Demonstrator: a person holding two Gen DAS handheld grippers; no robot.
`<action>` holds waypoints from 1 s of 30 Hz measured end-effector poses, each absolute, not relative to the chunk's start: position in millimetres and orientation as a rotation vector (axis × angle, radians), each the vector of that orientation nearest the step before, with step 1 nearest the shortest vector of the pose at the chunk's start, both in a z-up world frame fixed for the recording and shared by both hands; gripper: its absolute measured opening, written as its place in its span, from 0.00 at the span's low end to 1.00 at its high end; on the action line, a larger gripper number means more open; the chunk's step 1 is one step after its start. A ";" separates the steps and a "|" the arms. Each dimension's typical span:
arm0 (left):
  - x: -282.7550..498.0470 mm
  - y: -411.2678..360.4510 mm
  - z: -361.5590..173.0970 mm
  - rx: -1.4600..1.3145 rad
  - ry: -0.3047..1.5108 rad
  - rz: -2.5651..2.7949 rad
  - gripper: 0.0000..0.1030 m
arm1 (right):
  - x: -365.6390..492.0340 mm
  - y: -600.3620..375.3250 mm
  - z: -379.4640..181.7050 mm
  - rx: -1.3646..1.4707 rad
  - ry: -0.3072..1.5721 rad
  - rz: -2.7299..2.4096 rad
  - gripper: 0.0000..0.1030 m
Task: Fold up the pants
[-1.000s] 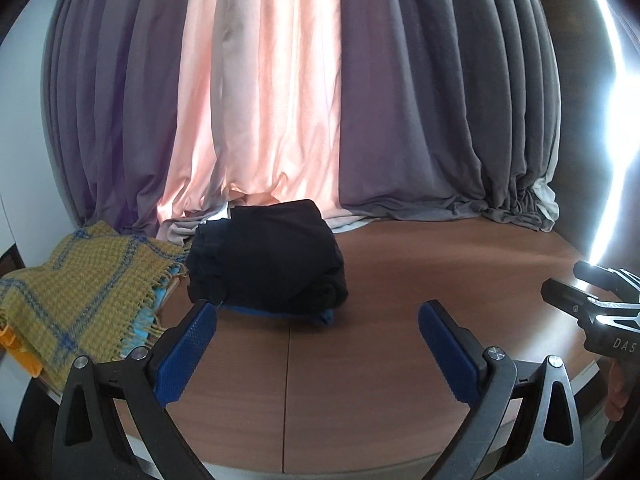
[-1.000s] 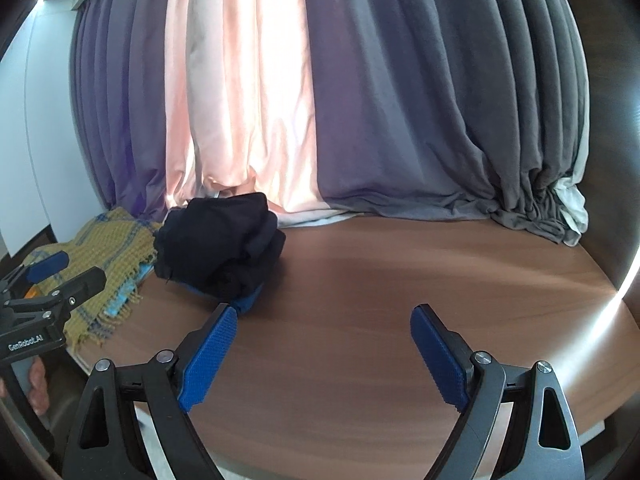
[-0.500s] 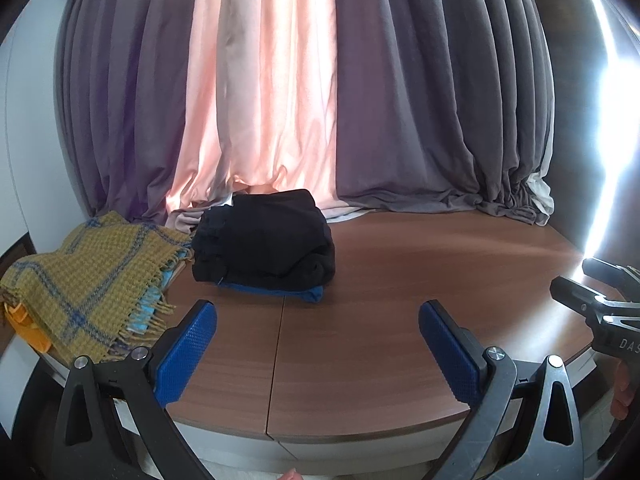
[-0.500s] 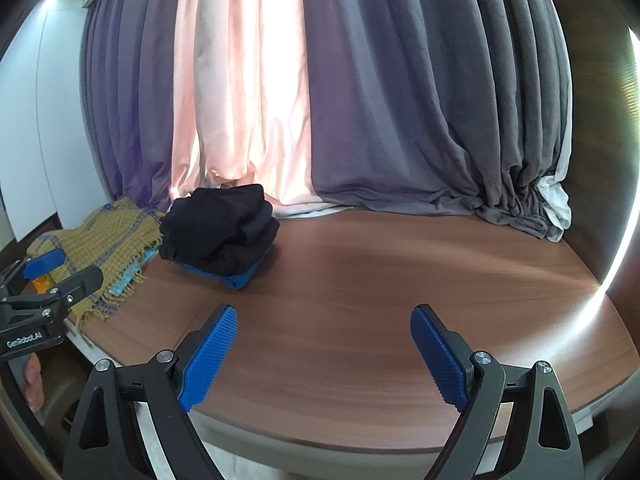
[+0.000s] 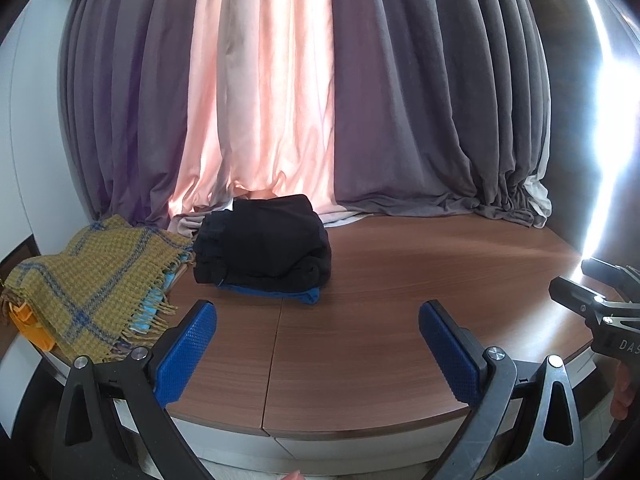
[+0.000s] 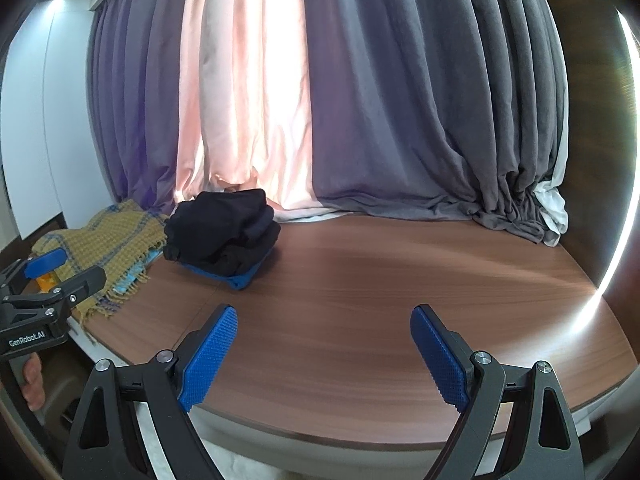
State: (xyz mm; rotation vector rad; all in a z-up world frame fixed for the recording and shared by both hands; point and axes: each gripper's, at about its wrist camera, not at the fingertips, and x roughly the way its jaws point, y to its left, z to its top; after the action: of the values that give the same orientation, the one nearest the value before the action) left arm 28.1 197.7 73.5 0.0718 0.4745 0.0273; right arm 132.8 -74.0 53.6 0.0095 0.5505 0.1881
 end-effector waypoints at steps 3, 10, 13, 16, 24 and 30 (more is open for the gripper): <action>28.5 196.8 74.4 0.066 0.476 0.022 1.00 | 131.6 -73.5 53.7 0.009 0.549 0.188 0.87; 24.8 192.9 77.2 0.075 0.469 0.018 1.00 | 129.7 -75.3 56.2 0.007 0.542 0.191 0.87; 23.6 190.4 78.1 0.082 0.464 0.022 1.00 | 130.2 -75.8 56.3 0.008 0.541 0.191 0.87; 21.5 187.4 79.3 0.085 0.460 0.025 1.00 | 128.6 -76.5 56.3 0.011 0.541 0.191 0.87; 18.4 181.9 78.2 0.093 0.464 0.027 1.00 | 123.8 -79.7 55.7 0.019 0.539 0.189 0.87; 13.6 179.6 78.3 0.090 0.466 0.030 1.00 | 121.9 -82.6 54.0 0.018 0.545 0.188 0.87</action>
State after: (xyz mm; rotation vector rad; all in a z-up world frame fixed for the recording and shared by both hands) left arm 13.6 179.6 78.2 0.0895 0.4658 0.0299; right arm 121.9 -82.6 54.0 0.0185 0.5446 0.1877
